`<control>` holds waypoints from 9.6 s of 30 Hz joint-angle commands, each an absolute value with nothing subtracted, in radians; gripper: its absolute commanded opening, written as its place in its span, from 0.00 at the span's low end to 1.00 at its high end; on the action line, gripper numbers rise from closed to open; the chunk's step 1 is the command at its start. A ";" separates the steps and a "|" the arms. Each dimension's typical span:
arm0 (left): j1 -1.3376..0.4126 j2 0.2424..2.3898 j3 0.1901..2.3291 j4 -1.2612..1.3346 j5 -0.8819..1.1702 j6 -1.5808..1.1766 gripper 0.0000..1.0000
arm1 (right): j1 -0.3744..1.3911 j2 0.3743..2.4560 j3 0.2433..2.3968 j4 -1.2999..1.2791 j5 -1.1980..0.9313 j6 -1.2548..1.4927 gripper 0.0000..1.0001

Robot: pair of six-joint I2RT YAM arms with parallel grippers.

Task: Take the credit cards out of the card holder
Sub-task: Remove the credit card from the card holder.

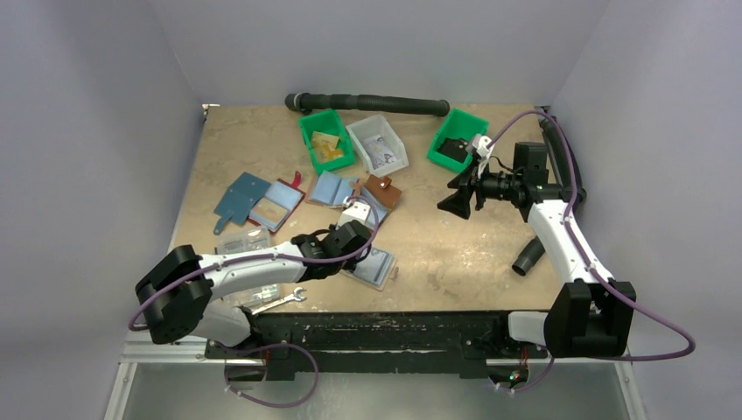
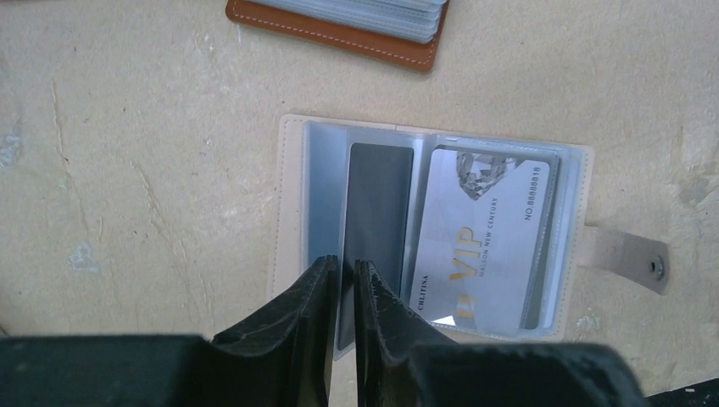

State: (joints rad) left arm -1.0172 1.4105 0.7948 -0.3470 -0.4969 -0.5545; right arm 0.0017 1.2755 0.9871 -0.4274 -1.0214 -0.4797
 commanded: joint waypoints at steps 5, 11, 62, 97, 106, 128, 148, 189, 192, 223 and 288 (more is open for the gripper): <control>-0.916 1.310 0.679 -0.171 -0.290 -0.545 0.15 | 0.003 1.259 1.028 -0.432 -1.053 -0.498 0.77; -0.845 1.246 0.602 -0.061 -0.151 -0.576 0.15 | 0.003 1.260 1.028 -0.435 -1.055 -0.500 0.77; -0.735 1.100 0.134 0.866 0.113 -0.962 0.00 | 0.337 1.473 0.940 -0.197 -1.182 -0.214 0.76; -0.735 1.174 -0.033 1.371 0.054 -1.031 0.00 | 0.496 1.682 0.762 0.518 -1.166 0.583 0.69; -0.736 1.195 -0.034 1.411 0.055 -1.054 0.00 | 0.508 1.685 0.750 0.626 -1.245 0.642 0.58; -0.735 1.243 -0.041 1.502 0.066 -1.096 0.00 | 0.514 1.694 0.742 0.736 -1.291 0.720 0.39; -0.735 1.154 -0.042 1.339 0.052 -1.075 0.37 | 0.512 1.692 0.800 0.571 -1.315 0.572 0.00; -0.721 0.922 0.048 0.879 0.100 -0.999 0.02 | 0.512 1.711 0.868 0.331 -1.321 0.374 0.00; -0.716 0.923 0.050 0.871 0.106 -1.003 0.12 | 0.512 1.711 0.868 0.327 -1.318 0.370 0.00; -0.679 0.894 0.027 0.889 0.155 -1.008 0.00 | 0.512 1.720 0.871 0.310 -1.313 0.353 0.00; -0.643 0.877 0.091 0.756 0.293 -0.923 0.28 | 0.512 1.727 0.893 0.255 -1.336 0.307 0.00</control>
State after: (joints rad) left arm -0.6483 0.8761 0.0994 0.6605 0.2657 -0.9096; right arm 0.5095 1.7294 0.8486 0.2417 -1.2949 0.3271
